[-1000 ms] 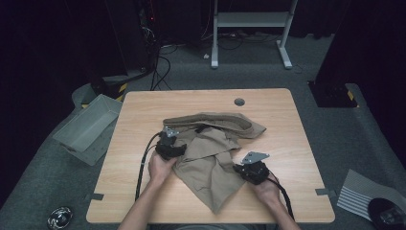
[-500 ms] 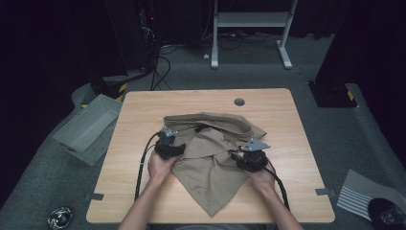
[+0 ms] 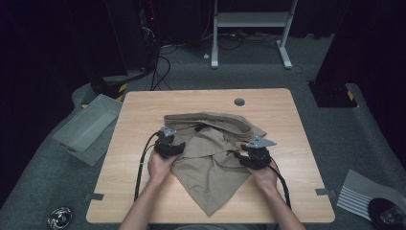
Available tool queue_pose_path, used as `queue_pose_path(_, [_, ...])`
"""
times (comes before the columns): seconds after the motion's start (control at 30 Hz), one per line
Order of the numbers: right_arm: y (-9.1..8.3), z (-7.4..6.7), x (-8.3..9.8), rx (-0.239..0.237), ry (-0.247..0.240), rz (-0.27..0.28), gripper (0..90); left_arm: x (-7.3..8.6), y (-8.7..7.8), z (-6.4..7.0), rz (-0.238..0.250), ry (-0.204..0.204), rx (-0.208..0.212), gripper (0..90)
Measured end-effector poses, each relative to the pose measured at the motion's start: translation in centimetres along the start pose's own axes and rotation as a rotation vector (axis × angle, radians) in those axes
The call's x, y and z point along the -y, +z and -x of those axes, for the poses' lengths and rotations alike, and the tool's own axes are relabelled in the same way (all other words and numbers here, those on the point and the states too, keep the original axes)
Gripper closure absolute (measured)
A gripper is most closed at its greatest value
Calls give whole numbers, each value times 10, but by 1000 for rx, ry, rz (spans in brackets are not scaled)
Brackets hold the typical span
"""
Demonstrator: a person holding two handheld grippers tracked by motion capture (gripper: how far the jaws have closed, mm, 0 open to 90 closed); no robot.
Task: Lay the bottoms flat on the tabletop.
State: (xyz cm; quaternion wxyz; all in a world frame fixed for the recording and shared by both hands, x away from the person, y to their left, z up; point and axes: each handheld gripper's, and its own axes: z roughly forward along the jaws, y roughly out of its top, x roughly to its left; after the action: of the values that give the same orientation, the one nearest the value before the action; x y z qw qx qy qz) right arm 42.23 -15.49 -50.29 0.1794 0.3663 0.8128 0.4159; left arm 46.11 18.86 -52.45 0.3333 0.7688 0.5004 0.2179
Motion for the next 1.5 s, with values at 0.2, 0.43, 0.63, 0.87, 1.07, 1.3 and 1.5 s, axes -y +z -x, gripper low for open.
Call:
queue_pose_path(0.2, [27,-13,-7,-34,-33,-33,653,0,0,0,-2,4,3,386])
queue_pose_path(0.43, [22,-8,-5,-40,-49,-27,900,-1,-1,-2,-14,8,10,381])
queue_pose_path(0.63, [12,1,2,-38,-14,-13,856,1,-1,-1,-3,2,6,375])
queue_pose_path(0.87, [19,3,-12,-3,23,-5,603,1,-1,-1,-2,2,3,370])
queue_pose_path(1.07, [43,9,-8,22,37,-98,634,2,-1,-1,5,5,5,366])
queue_pose_path(1.3, [38,10,-5,41,-49,-140,862,2,-2,-2,-5,10,11,360])
queue_pose_path(1.5, [22,9,4,57,-106,-151,866,6,-5,-8,5,5,8,361])
